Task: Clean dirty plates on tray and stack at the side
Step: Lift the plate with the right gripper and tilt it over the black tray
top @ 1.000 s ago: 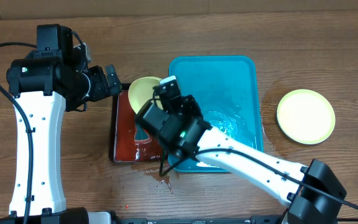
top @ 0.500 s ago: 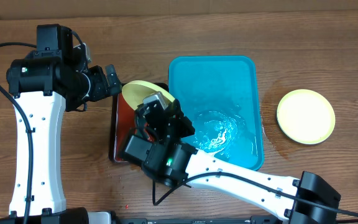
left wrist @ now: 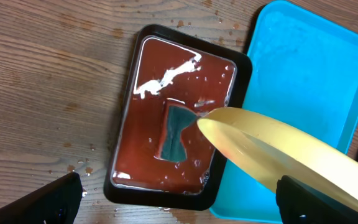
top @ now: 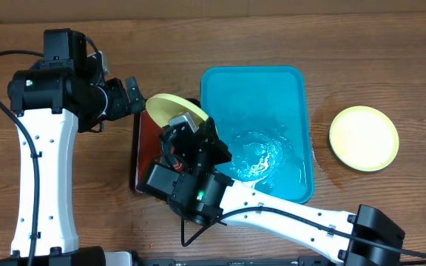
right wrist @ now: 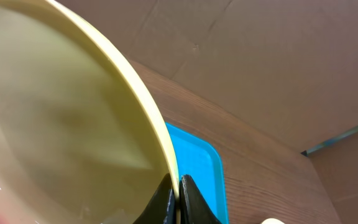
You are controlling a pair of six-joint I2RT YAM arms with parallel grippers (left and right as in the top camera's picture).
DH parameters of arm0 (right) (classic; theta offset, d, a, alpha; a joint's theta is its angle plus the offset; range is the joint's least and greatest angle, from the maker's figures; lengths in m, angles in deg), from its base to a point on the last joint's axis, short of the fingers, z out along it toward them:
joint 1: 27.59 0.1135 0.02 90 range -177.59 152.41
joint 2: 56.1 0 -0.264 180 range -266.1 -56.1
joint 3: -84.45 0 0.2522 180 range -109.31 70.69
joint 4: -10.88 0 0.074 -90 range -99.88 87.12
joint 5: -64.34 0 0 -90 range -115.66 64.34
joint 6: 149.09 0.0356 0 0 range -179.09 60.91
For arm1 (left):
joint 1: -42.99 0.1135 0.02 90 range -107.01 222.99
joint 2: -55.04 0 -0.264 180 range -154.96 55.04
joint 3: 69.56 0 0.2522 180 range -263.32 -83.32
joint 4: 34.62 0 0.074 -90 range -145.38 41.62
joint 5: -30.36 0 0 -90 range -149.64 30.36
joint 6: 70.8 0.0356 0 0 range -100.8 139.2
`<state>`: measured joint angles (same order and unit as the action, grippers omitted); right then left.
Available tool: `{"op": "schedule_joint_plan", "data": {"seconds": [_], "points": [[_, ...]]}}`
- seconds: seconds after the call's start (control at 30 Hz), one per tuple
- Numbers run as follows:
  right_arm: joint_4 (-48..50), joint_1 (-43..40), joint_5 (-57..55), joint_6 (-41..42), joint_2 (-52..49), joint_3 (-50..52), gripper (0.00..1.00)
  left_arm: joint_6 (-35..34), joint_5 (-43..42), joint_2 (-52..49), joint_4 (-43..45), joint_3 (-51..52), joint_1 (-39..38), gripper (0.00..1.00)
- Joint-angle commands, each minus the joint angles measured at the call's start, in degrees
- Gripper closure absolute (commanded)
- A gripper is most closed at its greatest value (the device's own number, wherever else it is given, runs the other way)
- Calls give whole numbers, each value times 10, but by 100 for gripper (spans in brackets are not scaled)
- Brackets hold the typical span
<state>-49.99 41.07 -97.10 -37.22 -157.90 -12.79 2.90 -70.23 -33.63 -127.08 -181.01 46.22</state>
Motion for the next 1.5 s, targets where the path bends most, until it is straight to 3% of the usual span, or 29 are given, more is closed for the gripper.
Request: {"op": "schedule_joint_plan", "data": {"seconds": [0.0, 1.47], "points": [[3, 1, -20, 9, 8, -12, 96, 11, -9, 2, -2, -10, 1, 0], [0, -5, 18, 4, 8, -12, 96, 11, -9, 2, -2, -10, 1, 0]]}}
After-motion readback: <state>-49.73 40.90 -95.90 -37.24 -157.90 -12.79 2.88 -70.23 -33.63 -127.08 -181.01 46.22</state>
